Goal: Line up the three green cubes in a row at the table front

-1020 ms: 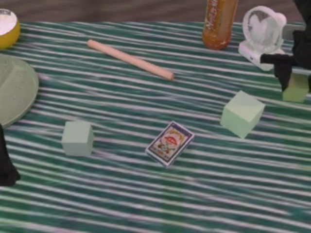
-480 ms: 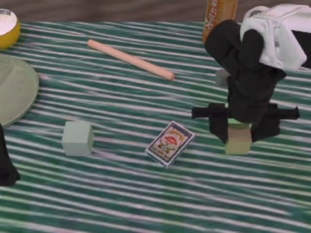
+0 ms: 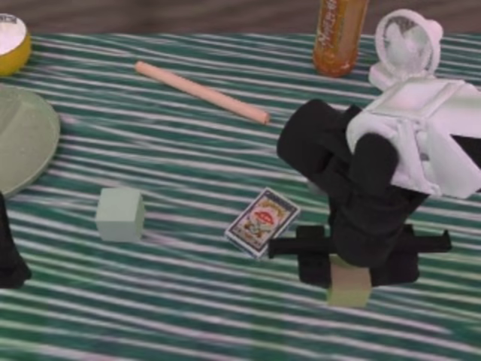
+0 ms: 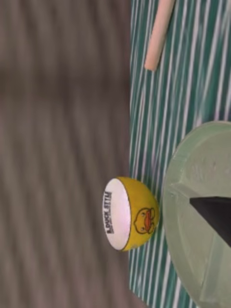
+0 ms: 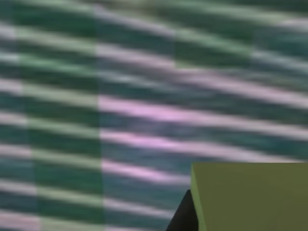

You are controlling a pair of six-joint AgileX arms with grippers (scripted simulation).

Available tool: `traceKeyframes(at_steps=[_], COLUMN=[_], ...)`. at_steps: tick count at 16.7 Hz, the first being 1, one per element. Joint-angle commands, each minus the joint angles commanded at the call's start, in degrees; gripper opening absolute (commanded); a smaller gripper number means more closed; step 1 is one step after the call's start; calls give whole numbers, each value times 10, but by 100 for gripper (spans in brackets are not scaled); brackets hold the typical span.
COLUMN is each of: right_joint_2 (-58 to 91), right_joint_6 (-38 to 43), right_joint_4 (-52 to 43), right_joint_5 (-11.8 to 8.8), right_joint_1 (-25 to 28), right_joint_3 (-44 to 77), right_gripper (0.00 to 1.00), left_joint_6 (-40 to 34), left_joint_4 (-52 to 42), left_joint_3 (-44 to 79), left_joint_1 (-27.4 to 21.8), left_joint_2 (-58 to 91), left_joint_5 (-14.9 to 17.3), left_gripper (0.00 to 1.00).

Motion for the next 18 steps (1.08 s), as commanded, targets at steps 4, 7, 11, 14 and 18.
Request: traceKeyframes(at_steps=[4,7,11,14,18], right_joint_2=[6,26,58,63,63], right_joint_6=[0,2,3,3,3], right_joint_4=[8,64,148,157,157], right_joint_5=[-1,0,0,0,0], right_joint_1=[-2,-2,1,2,2], right_joint_3=[-6,-39,-88,-94,-94], right_gripper=[0,0,0,0,15], left_joint_6=[0,0,0,0,0], left_joint_4=[0,0,0,0,0], left_joint_3=[0,0,0,0,0], left_joint_1=[0,0,0,0,0], left_joint_2=[0,0,0,0,0], left_joint_5=[0,0,0,0,0], left_gripper=[100,100,100,100,100])
